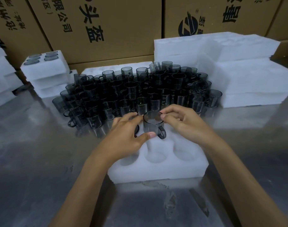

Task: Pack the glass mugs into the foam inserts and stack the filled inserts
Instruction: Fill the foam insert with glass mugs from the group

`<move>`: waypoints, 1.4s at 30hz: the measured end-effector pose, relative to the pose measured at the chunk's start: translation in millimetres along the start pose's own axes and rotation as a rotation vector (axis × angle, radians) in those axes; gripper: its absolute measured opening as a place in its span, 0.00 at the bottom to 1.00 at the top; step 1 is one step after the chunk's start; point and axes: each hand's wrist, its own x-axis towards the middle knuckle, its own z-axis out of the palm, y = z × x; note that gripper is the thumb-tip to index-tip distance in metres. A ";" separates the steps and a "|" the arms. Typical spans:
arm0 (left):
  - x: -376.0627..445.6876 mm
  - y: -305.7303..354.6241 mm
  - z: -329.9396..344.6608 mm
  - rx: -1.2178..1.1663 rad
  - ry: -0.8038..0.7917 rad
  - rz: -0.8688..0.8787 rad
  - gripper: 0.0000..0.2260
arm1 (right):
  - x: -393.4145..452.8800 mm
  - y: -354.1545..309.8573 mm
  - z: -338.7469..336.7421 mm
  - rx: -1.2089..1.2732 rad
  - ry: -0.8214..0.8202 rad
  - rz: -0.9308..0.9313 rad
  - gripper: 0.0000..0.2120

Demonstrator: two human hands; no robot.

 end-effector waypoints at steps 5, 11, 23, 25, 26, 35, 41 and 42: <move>-3.4 7.6 -5.7 -0.161 0.005 0.049 0.36 | 0.2 0.6 -1.1 0.026 -0.005 -0.011 0.03; -5.1 11.5 -10.7 -0.237 0.028 0.049 0.32 | 0.9 3.6 -1.5 0.001 0.001 -0.036 0.03; 2.6 1.7 1.8 -0.077 0.075 0.066 0.37 | -0.4 15.7 -6.4 -0.430 -0.046 -0.059 0.06; 3.4 1.2 3.6 -0.065 0.086 0.052 0.34 | 1.9 17.7 -5.9 -0.399 -0.071 -0.033 0.06; 3.6 1.5 4.4 -0.069 0.092 0.049 0.30 | 3.4 19.1 -5.7 -0.380 -0.078 -0.024 0.07; 3.5 -1.3 3.3 -0.144 0.114 0.057 0.20 | 16.6 47.1 -23.1 -0.065 0.578 0.058 0.09; 2.7 0.9 3.5 -0.148 0.130 0.059 0.20 | 16.0 81.6 -49.9 -0.602 0.567 0.231 0.25; 2.5 1.0 3.2 -0.152 0.130 0.058 0.20 | 16.7 83.5 -48.8 -0.651 0.535 0.235 0.25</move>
